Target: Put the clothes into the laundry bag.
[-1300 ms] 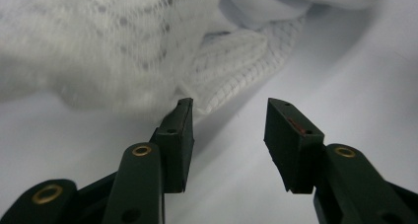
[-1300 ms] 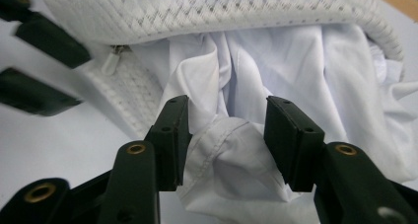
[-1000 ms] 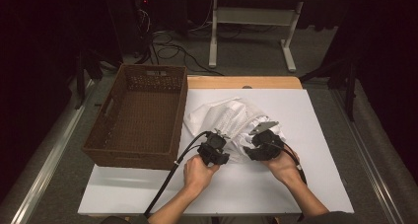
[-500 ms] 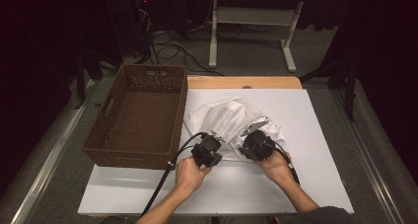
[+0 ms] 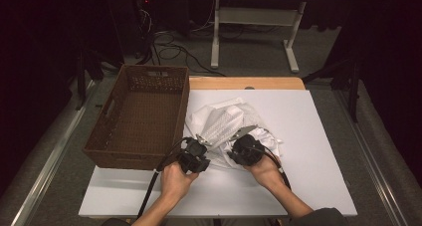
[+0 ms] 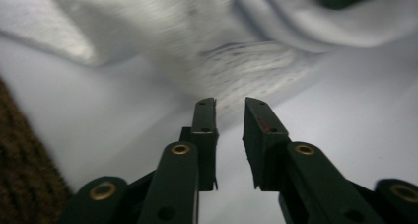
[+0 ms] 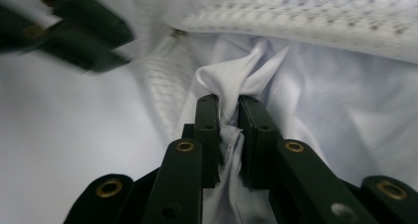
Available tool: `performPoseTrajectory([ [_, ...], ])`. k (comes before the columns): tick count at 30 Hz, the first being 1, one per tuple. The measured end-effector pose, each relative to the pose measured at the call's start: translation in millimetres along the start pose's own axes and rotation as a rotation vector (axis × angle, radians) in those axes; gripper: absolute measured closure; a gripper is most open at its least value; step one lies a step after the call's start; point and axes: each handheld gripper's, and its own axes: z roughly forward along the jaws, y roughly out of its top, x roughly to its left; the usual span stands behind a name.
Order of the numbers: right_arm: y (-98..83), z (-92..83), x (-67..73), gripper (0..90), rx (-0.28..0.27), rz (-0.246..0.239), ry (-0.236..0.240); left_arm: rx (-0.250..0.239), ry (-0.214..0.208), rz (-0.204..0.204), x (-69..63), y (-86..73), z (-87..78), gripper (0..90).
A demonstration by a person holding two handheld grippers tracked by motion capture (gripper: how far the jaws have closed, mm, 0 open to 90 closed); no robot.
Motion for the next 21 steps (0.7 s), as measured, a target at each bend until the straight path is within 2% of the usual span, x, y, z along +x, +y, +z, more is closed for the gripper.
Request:
performPoseTrajectory([
  [1,0.3,1.6,-3.2,80.2,0.004,0.007,-0.008,0.001,-0.001,0.011,-4.3,2.0,0.6,70.0],
  [3,0.1,3.5,-10.7,80.0,-0.006,0.03,-0.015,0.001,-0.006,0.019,-10.8,6.9,5.7,67.2],
  [6,-0.9,2.5,-17.5,79.1,-0.02,0.065,-0.017,0.007,-0.023,-0.01,-12.8,14.9,22.2,59.5],
  [9,-3.5,2.3,-22.4,78.3,-0.028,0.075,-0.032,-0.003,-0.053,-0.075,-10.2,20.6,37.8,53.2],
  [11,-5.3,3.1,-27.1,77.8,-0.031,0.078,-0.037,-0.009,-0.055,-0.083,-10.7,22.9,44.4,49.7],
  [14,-6.4,5.0,-31.8,76.3,-0.039,0.113,-0.019,0.005,-0.047,-0.083,-10.9,24.4,51.8,46.8],
  [17,-5.6,6.1,-32.6,70.4,-0.042,0.108,-0.003,0.001,-0.038,-0.081,-10.3,24.8,54.3,47.8],
  [18,-5.2,6.2,-32.0,67.9,-0.045,0.105,0.003,0.003,-0.021,-0.063,-10.6,24.8,54.3,50.5],
  [19,-4.7,6.4,-30.5,65.5,-0.047,0.106,0.008,-0.001,-0.008,-0.05,-11.3,24.5,54.6,60.5],
  [20,-4.6,6.7,-30.0,63.1,-0.046,0.095,0.008,-0.002,0.015,-0.022,-12.2,23.8,54.7,60.5],
  [21,-3.9,7.1,-28.6,61.2,-0.038,0.088,0.008,-0.006,0.021,-0.007,-12.7,23.3,55.1,66.1],
])
